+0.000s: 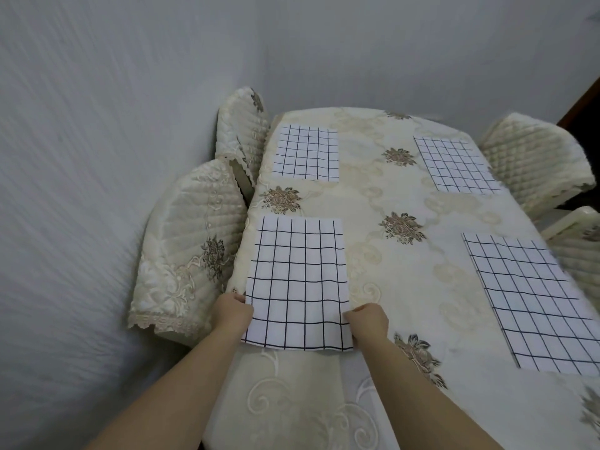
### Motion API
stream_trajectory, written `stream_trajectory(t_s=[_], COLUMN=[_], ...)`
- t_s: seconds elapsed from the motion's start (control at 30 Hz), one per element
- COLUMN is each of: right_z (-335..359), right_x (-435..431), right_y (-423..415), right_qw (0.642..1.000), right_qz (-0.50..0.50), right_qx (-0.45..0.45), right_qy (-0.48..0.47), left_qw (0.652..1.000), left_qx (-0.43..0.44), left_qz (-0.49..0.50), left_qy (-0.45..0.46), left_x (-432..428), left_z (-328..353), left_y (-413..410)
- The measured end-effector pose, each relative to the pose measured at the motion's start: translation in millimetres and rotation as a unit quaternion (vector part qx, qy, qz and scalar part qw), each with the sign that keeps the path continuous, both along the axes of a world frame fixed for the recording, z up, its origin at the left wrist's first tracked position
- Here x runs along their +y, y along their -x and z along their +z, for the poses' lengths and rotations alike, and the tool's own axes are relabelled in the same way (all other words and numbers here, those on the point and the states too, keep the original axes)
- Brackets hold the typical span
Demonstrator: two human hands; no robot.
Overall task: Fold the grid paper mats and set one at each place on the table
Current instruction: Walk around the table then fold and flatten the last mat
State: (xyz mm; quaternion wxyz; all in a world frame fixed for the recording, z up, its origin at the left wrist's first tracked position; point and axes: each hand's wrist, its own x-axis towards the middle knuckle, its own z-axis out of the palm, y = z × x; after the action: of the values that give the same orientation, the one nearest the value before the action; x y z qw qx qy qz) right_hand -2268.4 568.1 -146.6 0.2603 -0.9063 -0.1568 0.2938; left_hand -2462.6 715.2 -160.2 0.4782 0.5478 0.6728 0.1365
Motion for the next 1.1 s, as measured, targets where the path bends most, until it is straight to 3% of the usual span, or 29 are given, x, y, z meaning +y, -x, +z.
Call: stream_trajectory(t_s=[0.73,1.1], right_z=[-11,-13], right_x=[9,5], right_y=[-10,-9], right_qw=[0.997,0.996], right_qz=[-0.06,-0.065], right_qx=[-0.002,-0.017], right_qy=[-0.054,-0.051], left_qw=[0.999,0.995], left_qx=[-0.011,0.06], left_qz=[-0.018,-0.058], left_qy=[-0.031,-0.05], left_x=[19,23], left_z=[7,1], left_y=[-4,-5])
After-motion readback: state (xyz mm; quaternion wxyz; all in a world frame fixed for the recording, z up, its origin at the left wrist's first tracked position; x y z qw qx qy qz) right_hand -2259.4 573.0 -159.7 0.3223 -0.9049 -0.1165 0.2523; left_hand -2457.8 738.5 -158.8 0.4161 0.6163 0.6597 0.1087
